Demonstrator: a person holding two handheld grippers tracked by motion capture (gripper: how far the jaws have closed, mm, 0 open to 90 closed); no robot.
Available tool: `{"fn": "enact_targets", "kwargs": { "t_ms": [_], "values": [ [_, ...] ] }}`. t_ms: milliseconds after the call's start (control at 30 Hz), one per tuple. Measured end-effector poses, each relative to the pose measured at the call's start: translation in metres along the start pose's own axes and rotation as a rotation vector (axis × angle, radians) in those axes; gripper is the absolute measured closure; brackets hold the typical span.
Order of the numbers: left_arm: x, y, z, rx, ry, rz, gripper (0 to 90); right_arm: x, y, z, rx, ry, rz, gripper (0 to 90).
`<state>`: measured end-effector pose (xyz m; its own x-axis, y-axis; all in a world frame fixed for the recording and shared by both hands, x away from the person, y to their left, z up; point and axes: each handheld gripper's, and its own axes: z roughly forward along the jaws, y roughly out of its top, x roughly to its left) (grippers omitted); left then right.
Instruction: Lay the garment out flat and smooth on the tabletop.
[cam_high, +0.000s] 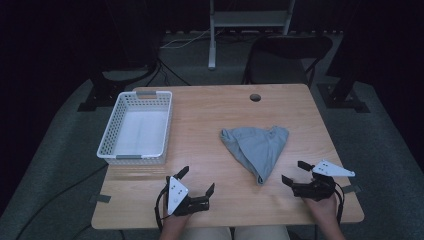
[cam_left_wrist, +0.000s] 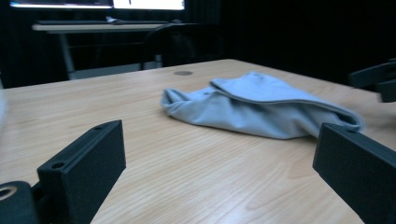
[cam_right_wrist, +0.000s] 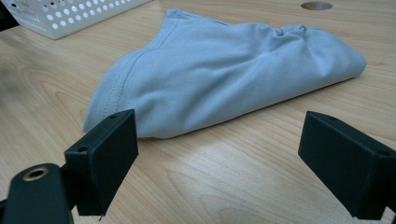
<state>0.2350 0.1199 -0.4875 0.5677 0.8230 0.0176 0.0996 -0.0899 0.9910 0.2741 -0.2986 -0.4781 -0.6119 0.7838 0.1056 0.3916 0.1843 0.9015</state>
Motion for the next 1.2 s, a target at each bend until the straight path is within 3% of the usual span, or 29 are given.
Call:
{"fn": "enact_targets", "kwargs": {
  "t_ms": [333, 867, 1067, 1200],
  "values": [
    [0.0034, -0.0004, 0.0012, 0.004, -0.005, -0.030, 3.7, 0.0015, 0.0001, 0.0027, 0.028, 0.010, -0.012, 11.4],
    [0.0043, 0.0003, 0.0033, 0.020, -0.053, -0.029, 3.7, 0.0003, 0.0006, 0.0052, 0.062, 0.024, 0.006, 11.6],
    [0.0047, 0.0004, 0.0036, 0.017, -0.064, -0.027, 3.7, -0.0036, 0.0012, 0.0009, 0.042, 0.036, 0.043, 11.6],
    [0.0044, 0.0003, 0.0036, 0.012, -0.074, -0.023, 3.7, -0.0023, 0.0017, 0.0007, 0.045, 0.032, 0.037, 11.8]
  ]
}}
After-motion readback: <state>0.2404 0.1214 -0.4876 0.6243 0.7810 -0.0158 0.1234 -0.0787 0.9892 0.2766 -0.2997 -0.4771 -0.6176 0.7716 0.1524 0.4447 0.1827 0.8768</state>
